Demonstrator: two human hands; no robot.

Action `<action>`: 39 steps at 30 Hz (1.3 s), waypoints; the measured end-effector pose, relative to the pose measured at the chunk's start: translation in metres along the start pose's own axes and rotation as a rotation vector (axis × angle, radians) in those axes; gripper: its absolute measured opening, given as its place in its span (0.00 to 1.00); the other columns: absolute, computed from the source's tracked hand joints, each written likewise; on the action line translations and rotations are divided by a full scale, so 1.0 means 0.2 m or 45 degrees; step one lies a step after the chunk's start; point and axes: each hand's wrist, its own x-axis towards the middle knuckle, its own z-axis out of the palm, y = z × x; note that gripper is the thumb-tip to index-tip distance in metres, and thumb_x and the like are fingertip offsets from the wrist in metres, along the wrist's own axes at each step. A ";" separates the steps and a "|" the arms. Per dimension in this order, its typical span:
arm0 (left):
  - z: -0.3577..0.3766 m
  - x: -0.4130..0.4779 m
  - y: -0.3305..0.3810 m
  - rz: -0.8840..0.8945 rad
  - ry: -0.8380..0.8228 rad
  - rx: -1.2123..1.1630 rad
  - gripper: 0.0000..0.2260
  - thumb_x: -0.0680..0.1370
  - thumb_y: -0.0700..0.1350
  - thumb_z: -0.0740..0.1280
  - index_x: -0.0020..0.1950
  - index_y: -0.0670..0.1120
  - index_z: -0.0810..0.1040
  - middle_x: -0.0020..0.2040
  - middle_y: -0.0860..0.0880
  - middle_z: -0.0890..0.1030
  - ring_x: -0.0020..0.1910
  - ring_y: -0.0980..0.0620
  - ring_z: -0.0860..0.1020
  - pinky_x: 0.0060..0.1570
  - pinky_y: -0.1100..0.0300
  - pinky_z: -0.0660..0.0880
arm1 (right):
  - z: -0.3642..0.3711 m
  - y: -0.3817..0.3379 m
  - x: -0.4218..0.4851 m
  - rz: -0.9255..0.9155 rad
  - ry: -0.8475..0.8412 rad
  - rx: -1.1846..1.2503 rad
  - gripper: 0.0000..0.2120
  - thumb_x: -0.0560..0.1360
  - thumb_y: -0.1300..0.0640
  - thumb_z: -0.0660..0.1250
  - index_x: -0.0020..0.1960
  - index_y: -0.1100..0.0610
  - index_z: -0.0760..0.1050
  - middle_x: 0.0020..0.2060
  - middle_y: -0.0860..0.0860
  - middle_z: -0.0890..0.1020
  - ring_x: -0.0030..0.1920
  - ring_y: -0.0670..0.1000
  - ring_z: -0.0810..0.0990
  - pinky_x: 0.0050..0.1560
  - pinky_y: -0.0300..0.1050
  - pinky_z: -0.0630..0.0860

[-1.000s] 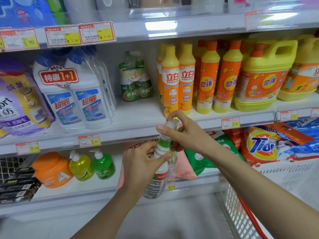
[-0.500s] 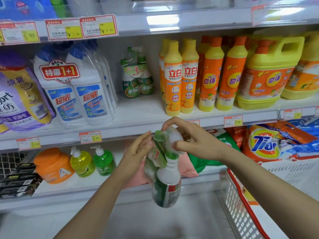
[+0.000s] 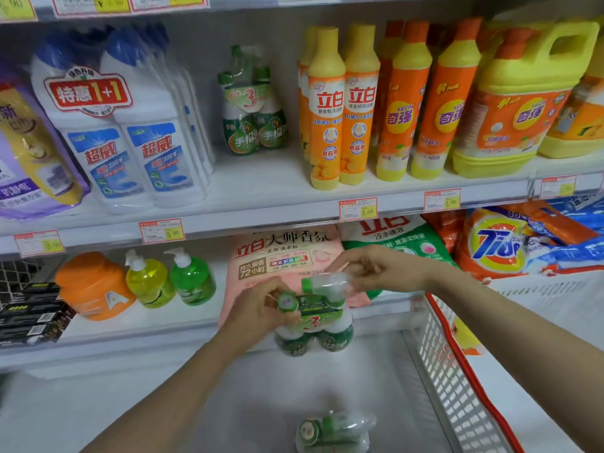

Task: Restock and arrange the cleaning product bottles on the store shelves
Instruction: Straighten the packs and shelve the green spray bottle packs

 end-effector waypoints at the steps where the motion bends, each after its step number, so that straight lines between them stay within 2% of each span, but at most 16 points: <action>1: 0.05 -0.01 -0.04 -0.018 0.001 0.093 0.14 0.67 0.41 0.80 0.44 0.54 0.78 0.46 0.52 0.82 0.46 0.52 0.80 0.48 0.59 0.79 | 0.03 0.04 0.00 0.014 -0.007 0.007 0.16 0.77 0.68 0.67 0.64 0.58 0.75 0.54 0.60 0.84 0.53 0.54 0.84 0.52 0.39 0.79; 3: 0.13 -0.02 -0.13 -0.031 -0.008 0.283 0.13 0.68 0.43 0.79 0.46 0.52 0.77 0.46 0.54 0.82 0.45 0.56 0.79 0.48 0.60 0.78 | 0.11 0.13 0.01 0.054 -0.039 0.024 0.16 0.77 0.68 0.68 0.63 0.57 0.75 0.56 0.55 0.83 0.56 0.50 0.83 0.55 0.38 0.77; 5: 0.20 -0.04 -0.22 -0.032 -0.058 0.413 0.14 0.69 0.47 0.78 0.49 0.50 0.77 0.48 0.54 0.81 0.46 0.55 0.79 0.48 0.58 0.77 | 0.19 0.23 0.01 0.111 -0.058 -0.036 0.16 0.77 0.67 0.68 0.64 0.56 0.75 0.57 0.50 0.82 0.55 0.42 0.81 0.54 0.35 0.76; 9: 0.34 -0.11 -0.36 -0.122 -0.182 0.573 0.13 0.70 0.49 0.76 0.50 0.48 0.78 0.48 0.49 0.83 0.48 0.50 0.80 0.45 0.59 0.73 | 0.35 0.44 -0.01 0.188 -0.135 -0.196 0.17 0.78 0.64 0.68 0.65 0.55 0.73 0.57 0.54 0.82 0.53 0.46 0.81 0.53 0.38 0.77; 12: 0.42 -0.15 -0.43 -0.162 -0.251 0.602 0.14 0.70 0.49 0.76 0.51 0.47 0.78 0.49 0.47 0.83 0.49 0.47 0.80 0.46 0.57 0.74 | 0.43 0.54 -0.04 0.191 -0.156 -0.296 0.18 0.77 0.64 0.68 0.65 0.55 0.73 0.56 0.48 0.79 0.46 0.35 0.75 0.47 0.28 0.70; 16: 0.45 -0.15 -0.47 -0.166 -0.334 0.672 0.15 0.73 0.50 0.73 0.56 0.46 0.77 0.52 0.46 0.82 0.51 0.46 0.80 0.50 0.54 0.75 | 0.47 0.59 -0.03 0.177 -0.139 -0.341 0.18 0.76 0.64 0.70 0.64 0.54 0.74 0.54 0.48 0.80 0.50 0.44 0.76 0.48 0.26 0.69; 19: 0.46 -0.15 -0.49 -0.165 -0.442 0.762 0.14 0.76 0.49 0.70 0.59 0.46 0.76 0.54 0.46 0.82 0.53 0.45 0.79 0.50 0.56 0.73 | 0.51 0.63 -0.01 0.202 -0.196 -0.379 0.19 0.74 0.64 0.71 0.63 0.54 0.75 0.51 0.53 0.82 0.49 0.48 0.77 0.50 0.37 0.74; 22: 0.46 -0.15 -0.51 -0.178 -0.483 0.808 0.13 0.77 0.49 0.68 0.60 0.47 0.75 0.55 0.46 0.81 0.54 0.46 0.78 0.50 0.56 0.72 | 0.54 0.66 0.01 0.237 -0.214 -0.362 0.19 0.73 0.65 0.72 0.62 0.54 0.75 0.54 0.56 0.83 0.51 0.53 0.80 0.55 0.46 0.77; 25: 0.46 -0.13 -0.49 -0.203 -0.528 0.853 0.15 0.78 0.52 0.67 0.62 0.49 0.75 0.57 0.46 0.80 0.55 0.47 0.77 0.48 0.57 0.70 | 0.51 0.65 0.04 0.323 -0.248 -0.292 0.20 0.72 0.65 0.73 0.62 0.53 0.75 0.56 0.56 0.82 0.52 0.53 0.80 0.56 0.47 0.77; 28: 0.37 -0.09 -0.39 -0.155 -0.587 0.942 0.19 0.78 0.56 0.67 0.65 0.50 0.74 0.62 0.48 0.79 0.59 0.47 0.76 0.54 0.57 0.71 | 0.48 0.59 0.07 0.367 -0.325 -0.296 0.21 0.74 0.60 0.74 0.65 0.53 0.74 0.61 0.55 0.80 0.60 0.54 0.78 0.61 0.46 0.74; 30: 0.25 -0.03 -0.27 -0.021 -0.458 0.937 0.16 0.79 0.55 0.66 0.65 0.51 0.75 0.61 0.52 0.79 0.59 0.50 0.77 0.56 0.57 0.73 | 0.42 0.48 0.11 0.307 -0.284 -0.335 0.21 0.76 0.56 0.72 0.67 0.55 0.74 0.64 0.53 0.78 0.63 0.51 0.77 0.62 0.43 0.73; 31: 0.18 0.00 -0.20 0.068 -0.323 0.893 0.13 0.79 0.53 0.66 0.62 0.51 0.77 0.58 0.53 0.80 0.56 0.51 0.78 0.53 0.58 0.74 | 0.37 0.39 0.13 0.242 -0.207 -0.355 0.20 0.77 0.56 0.71 0.67 0.55 0.74 0.63 0.51 0.79 0.61 0.50 0.78 0.61 0.41 0.74; 33: 0.02 0.06 -0.06 0.365 0.128 0.840 0.07 0.80 0.48 0.65 0.54 0.50 0.80 0.50 0.53 0.81 0.48 0.52 0.80 0.45 0.60 0.75 | 0.28 0.19 0.18 0.059 0.038 -0.318 0.14 0.78 0.57 0.70 0.63 0.55 0.78 0.57 0.51 0.83 0.56 0.47 0.81 0.57 0.40 0.76; 35: -0.15 0.11 0.08 0.723 0.624 0.825 0.07 0.79 0.45 0.63 0.49 0.46 0.80 0.46 0.49 0.80 0.45 0.51 0.77 0.44 0.59 0.72 | 0.20 -0.04 0.24 -0.146 0.311 -0.201 0.09 0.78 0.58 0.70 0.58 0.56 0.80 0.52 0.50 0.85 0.52 0.46 0.83 0.54 0.40 0.78; 37: -0.31 0.16 0.16 0.862 0.830 0.851 0.08 0.78 0.44 0.63 0.51 0.43 0.80 0.49 0.46 0.79 0.51 0.47 0.75 0.51 0.54 0.70 | 0.13 -0.28 0.32 -0.356 0.529 -0.148 0.08 0.78 0.59 0.69 0.57 0.58 0.80 0.51 0.51 0.84 0.52 0.47 0.83 0.55 0.42 0.79; 39: -0.46 0.21 0.20 0.814 0.804 0.993 0.13 0.79 0.47 0.61 0.59 0.44 0.79 0.60 0.44 0.78 0.63 0.43 0.72 0.63 0.48 0.66 | 0.05 -0.46 0.43 -0.503 0.707 -0.131 0.11 0.79 0.59 0.67 0.60 0.59 0.77 0.54 0.52 0.82 0.56 0.48 0.81 0.59 0.41 0.78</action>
